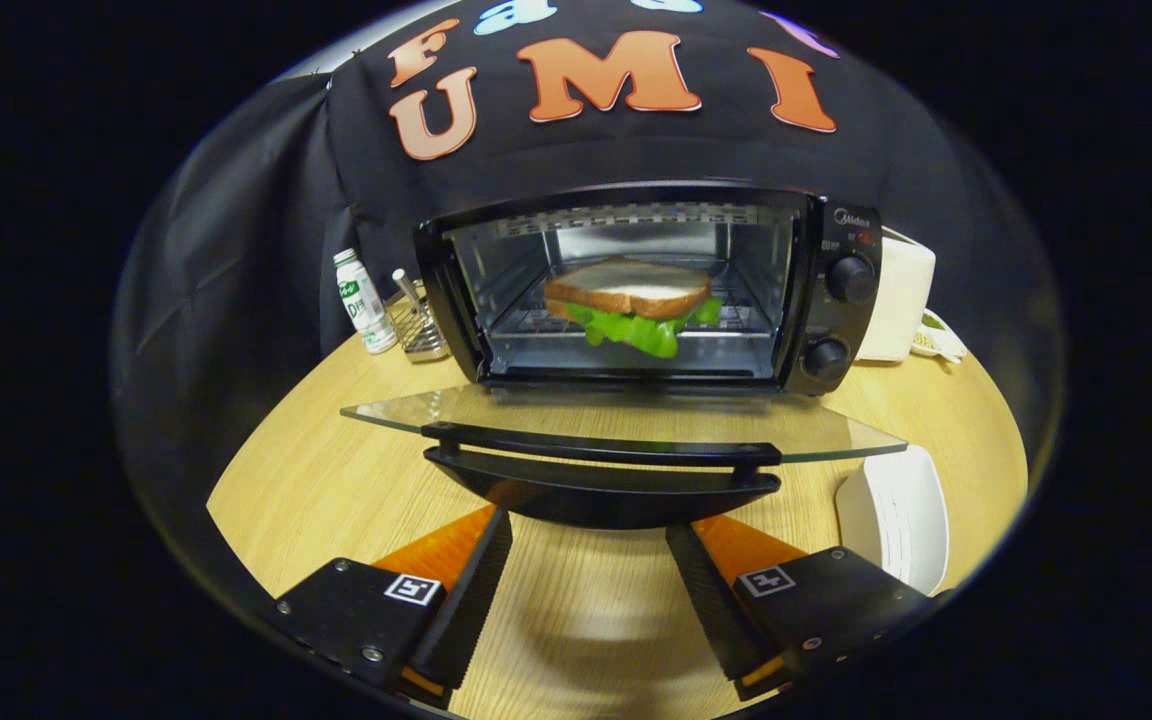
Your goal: Open the toaster oven, put the food inside, and close the toaster oven door.
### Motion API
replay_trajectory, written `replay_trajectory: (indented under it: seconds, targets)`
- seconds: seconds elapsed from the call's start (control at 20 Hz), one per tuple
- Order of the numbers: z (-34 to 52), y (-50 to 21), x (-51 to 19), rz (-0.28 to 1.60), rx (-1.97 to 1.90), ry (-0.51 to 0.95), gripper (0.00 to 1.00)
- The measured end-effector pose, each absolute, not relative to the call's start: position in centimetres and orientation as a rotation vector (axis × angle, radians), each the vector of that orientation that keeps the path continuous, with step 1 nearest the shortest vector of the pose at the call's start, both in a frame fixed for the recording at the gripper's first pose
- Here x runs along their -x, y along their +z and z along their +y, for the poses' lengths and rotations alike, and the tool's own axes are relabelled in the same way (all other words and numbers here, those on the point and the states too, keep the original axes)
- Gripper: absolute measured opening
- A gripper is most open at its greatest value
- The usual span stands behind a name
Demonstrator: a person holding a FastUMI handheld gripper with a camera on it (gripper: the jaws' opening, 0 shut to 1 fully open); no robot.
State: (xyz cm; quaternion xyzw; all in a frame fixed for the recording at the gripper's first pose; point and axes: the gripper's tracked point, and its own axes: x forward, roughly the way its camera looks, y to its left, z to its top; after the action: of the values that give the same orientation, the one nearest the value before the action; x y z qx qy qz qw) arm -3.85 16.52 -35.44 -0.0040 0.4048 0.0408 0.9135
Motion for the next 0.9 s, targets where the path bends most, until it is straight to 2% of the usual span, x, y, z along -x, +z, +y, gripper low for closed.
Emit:
replay_trajectory:
  seconds: [0.9]
  targets:
    - [16.0,-29.9,-5.8,0.587,-0.056,-0.015,0.92]
